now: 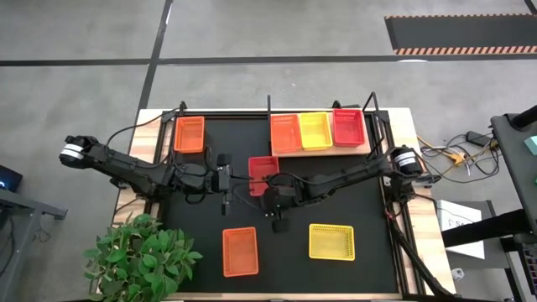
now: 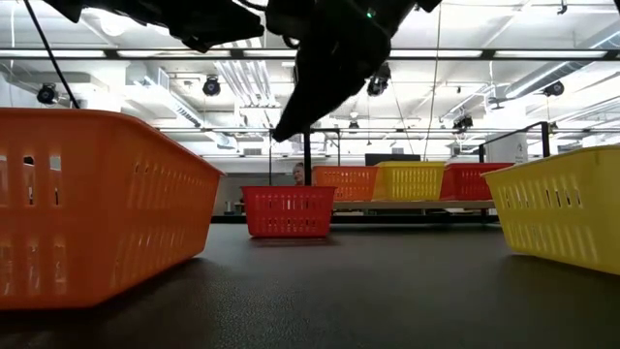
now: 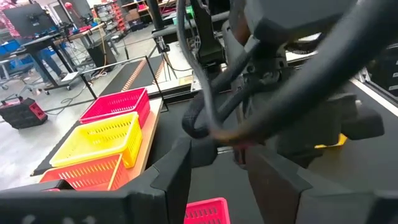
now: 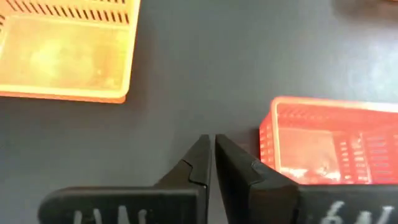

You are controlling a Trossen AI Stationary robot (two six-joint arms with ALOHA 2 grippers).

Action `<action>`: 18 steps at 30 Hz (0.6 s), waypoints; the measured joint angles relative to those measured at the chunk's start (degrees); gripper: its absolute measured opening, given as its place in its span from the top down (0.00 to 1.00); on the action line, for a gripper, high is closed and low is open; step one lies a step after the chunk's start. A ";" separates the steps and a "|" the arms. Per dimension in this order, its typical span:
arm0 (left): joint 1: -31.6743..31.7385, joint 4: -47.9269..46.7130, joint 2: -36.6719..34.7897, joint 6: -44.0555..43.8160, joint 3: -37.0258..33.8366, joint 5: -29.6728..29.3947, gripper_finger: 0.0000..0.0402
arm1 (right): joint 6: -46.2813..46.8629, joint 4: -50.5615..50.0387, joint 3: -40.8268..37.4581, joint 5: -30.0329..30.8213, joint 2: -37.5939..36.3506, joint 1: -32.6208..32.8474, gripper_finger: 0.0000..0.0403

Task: Stack baskets on shelf by color
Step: Stack the red bin on the stacked red bins on the shelf

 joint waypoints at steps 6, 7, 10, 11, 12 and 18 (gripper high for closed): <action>0.00 0.00 0.00 -0.04 -0.01 -0.02 0.66 | 2.05 -2.80 -0.02 -1.70 0.10 -2.35 0.77; 0.00 0.00 0.00 -0.04 -0.01 -0.02 0.66 | 2.05 -2.74 -0.02 -1.70 0.15 -2.84 0.72; 0.00 0.00 0.00 -0.04 -0.01 -0.02 0.66 | 1.98 -2.18 -0.04 -1.70 0.33 -4.37 0.60; 0.00 0.00 0.00 -0.02 -0.01 -0.02 0.66 | 1.91 -1.42 -0.18 -1.70 0.35 -4.83 0.57; 0.02 0.00 0.00 0.06 -0.01 -0.04 0.66 | 1.42 -0.46 -0.26 -1.70 0.76 -5.26 0.54; 0.04 -0.04 0.00 0.09 -0.08 -0.02 0.66 | -0.68 2.67 -0.48 -1.74 5.22 -6.85 0.46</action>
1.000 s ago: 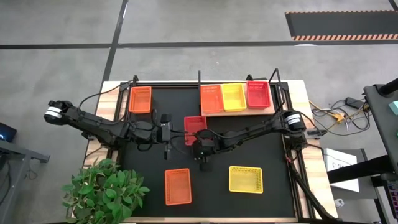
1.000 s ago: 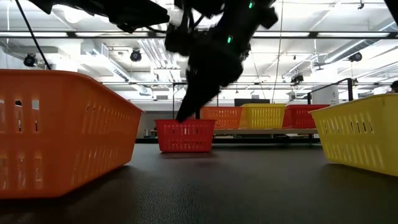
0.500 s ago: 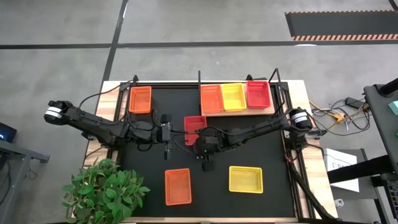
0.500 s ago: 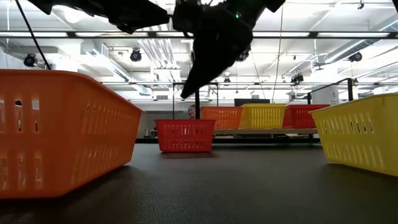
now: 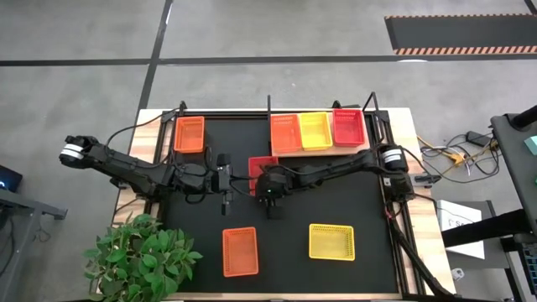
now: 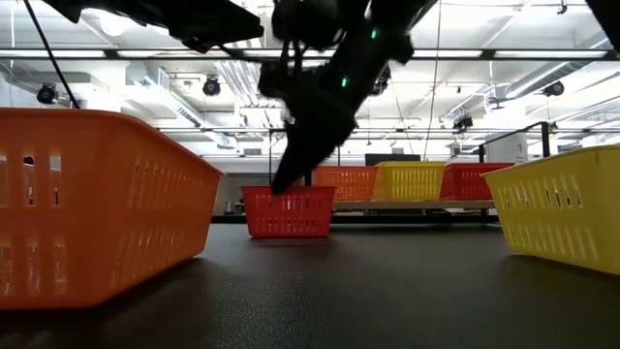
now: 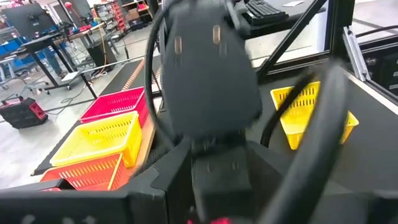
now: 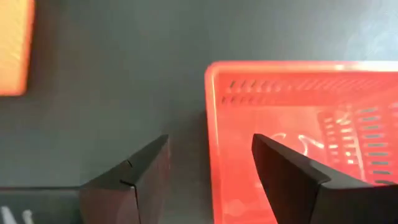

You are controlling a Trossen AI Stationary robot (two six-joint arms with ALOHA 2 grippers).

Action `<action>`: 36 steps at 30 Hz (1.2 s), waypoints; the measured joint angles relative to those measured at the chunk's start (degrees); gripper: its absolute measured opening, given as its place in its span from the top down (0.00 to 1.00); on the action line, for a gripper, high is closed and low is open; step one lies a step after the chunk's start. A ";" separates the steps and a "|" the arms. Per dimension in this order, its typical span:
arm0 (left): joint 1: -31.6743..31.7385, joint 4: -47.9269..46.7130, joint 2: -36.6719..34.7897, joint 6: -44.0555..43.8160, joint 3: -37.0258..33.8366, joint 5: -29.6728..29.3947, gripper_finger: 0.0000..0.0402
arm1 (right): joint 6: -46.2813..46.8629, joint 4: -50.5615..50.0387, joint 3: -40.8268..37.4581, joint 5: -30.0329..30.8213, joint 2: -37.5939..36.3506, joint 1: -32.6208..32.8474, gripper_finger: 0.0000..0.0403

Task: Stack baskets on shelf by color
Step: Stack the red bin on the stacked red bins on the shelf

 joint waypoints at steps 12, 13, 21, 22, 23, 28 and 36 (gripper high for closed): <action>-0.04 0.29 0.00 -0.02 -0.02 0.02 0.66 | -7.53 -1.66 0.72 0.49 3.74 0.43 0.95; -0.04 0.53 0.00 0.00 -0.02 0.02 0.66 | -8.53 -2.89 0.70 0.67 2.83 0.79 0.96; -0.01 6.32 -0.02 1.89 0.07 0.02 0.66 | -10.35 -17.79 -1.04 -0.08 -11.83 5.10 0.98; 0.00 6.34 -0.02 2.23 0.21 0.02 0.66 | -10.53 -17.88 -1.98 0.04 -14.10 5.82 0.98; 0.00 6.28 -0.04 3.00 0.66 0.00 0.66 | -10.68 -17.64 -3.12 0.12 -16.60 6.66 0.98; 0.00 7.85 -0.22 6.04 1.96 0.00 0.66 | -11.87 -18.74 -9.92 1.98 -29.30 8.49 0.98; 0.00 10.78 -0.20 6.07 0.87 0.00 0.66 | -19.41 -19.74 -22.14 8.45 -49.18 0.10 0.98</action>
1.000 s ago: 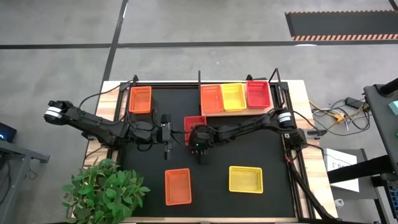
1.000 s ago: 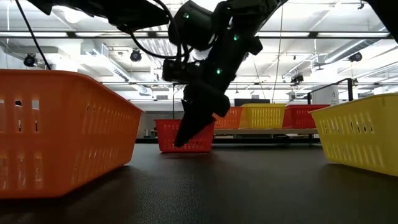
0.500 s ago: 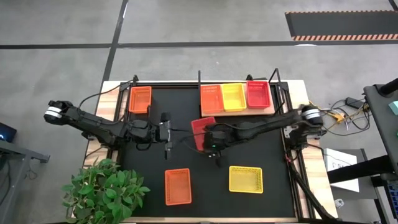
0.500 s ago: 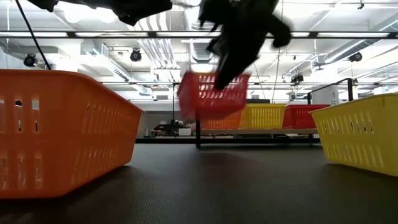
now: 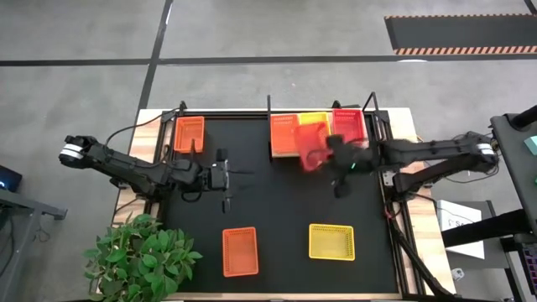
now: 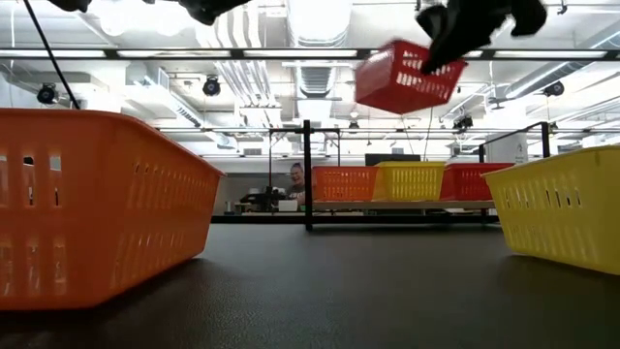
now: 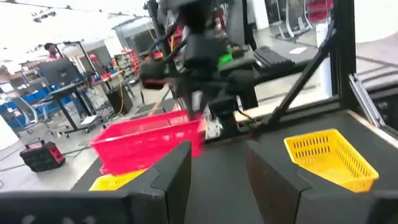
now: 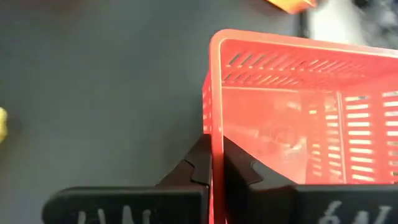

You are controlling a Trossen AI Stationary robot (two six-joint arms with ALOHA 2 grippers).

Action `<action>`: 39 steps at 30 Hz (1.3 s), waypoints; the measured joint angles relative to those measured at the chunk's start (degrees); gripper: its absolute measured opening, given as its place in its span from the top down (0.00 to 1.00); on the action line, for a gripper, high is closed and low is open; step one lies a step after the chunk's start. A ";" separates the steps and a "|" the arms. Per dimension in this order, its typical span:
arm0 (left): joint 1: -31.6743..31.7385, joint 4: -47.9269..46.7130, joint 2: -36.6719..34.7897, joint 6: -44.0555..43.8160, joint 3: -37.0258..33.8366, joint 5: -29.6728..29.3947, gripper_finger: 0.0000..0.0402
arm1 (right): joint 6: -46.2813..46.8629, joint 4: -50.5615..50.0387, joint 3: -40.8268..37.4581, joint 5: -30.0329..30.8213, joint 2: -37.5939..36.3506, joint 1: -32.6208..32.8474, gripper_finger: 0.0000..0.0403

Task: Stack baskets on shelf by color
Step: Stack the red bin on the stacked red bins on the shelf

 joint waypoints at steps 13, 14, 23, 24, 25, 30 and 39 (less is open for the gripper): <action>0.04 10.31 -0.04 13.85 0.22 -0.02 0.66 | -1.67 -10.25 -6.42 -7.03 -10.56 -28.77 0.98; 0.16 10.31 -0.04 13.93 0.13 -0.01 0.66 | -2.87 -10.26 -6.98 -7.12 -10.37 -30.23 0.98; 0.77 10.28 -0.22 16.63 -0.33 -6.16 0.66 | -11.29 -13.78 -7.26 -8.84 -6.19 -37.53 0.98; 0.81 10.28 -0.22 16.71 -0.38 -6.32 0.66 | -12.02 -13.80 -7.26 -9.39 -5.77 -38.11 0.98; 0.81 10.19 -0.22 16.73 -0.47 -6.36 0.66 | -12.48 -13.69 -7.26 -9.83 -5.40 -38.61 0.98; 0.81 10.12 -0.22 16.99 -0.52 -6.45 0.66 | -13.73 -13.43 -7.26 -9.95 -3.52 -40.52 0.98; 1.80 9.98 -0.22 17.09 -0.66 -6.71 0.66 | -13.91 -12.84 -7.24 -9.50 -2.08 -41.53 0.97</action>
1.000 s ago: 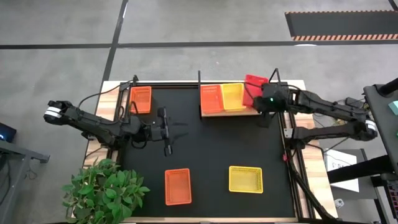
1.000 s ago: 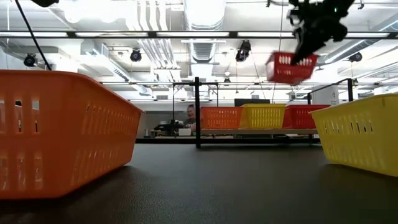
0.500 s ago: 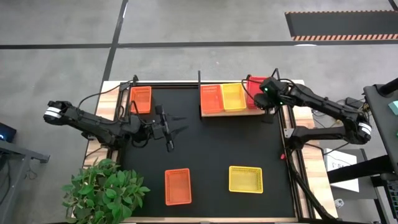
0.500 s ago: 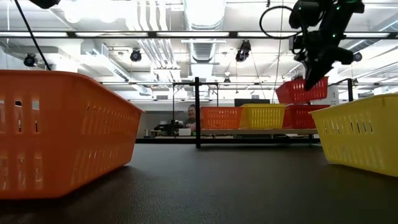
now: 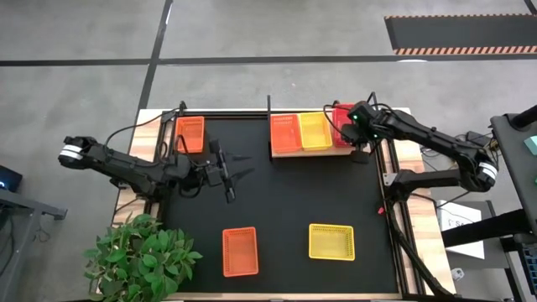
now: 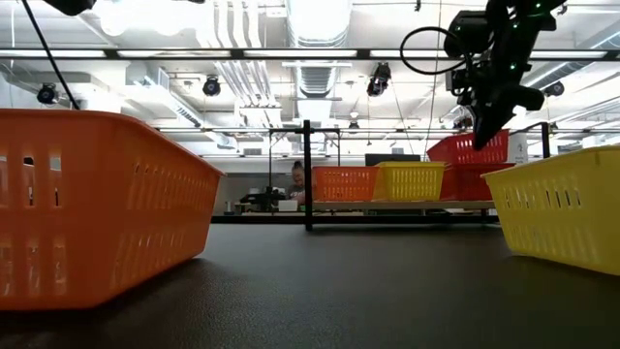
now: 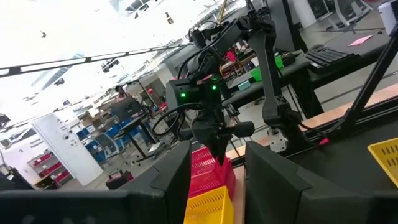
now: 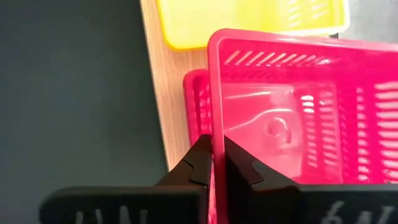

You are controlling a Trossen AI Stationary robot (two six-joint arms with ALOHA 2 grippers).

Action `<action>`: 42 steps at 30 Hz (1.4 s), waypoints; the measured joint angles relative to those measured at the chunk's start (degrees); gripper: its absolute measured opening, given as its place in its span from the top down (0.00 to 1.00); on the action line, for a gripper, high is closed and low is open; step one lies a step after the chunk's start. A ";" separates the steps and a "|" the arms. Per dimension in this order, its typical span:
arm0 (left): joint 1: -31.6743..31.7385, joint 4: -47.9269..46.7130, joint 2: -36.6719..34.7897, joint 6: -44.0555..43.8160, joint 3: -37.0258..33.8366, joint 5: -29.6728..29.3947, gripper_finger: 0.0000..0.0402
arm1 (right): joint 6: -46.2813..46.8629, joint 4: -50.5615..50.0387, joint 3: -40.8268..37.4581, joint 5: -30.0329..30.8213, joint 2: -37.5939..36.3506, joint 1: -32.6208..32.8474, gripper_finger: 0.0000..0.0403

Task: Stack baskets on shelf by color
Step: Stack the red bin on the stacked red bins on the shelf, then stack the top orange bin on the orange bin on the shelf

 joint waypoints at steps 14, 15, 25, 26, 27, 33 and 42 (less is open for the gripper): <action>1.98 0.01 0.07 -0.08 -0.61 0.01 0.66 | 1.53 0.40 0.02 3.09 0.93 -0.33 0.80; 2.00 0.04 0.07 -0.08 -0.61 0.01 0.66 | 1.55 0.40 0.02 3.09 0.93 -0.35 0.79; 3.64 0.22 0.07 1.18 -0.61 0.02 0.66 | 7.27 -4.36 4.56 3.07 0.93 -0.27 0.71; 3.72 0.24 0.07 1.28 -0.61 0.02 0.66 | 8.73 -5.70 5.96 2.99 0.93 -0.27 0.71; 3.79 0.26 0.07 1.32 -0.61 0.02 0.66 | 10.59 -7.15 7.49 2.82 0.93 -0.27 0.71; 3.91 1.60 0.11 1.62 -0.61 -0.06 0.66 | 23.09 -10.96 13.81 -11.20 -0.75 2.29 0.74; 9.74 -2.06 0.82 -14.82 0.76 -8.13 0.66 | 29.50 3.26 7.75 -11.90 -10.68 16.55 0.80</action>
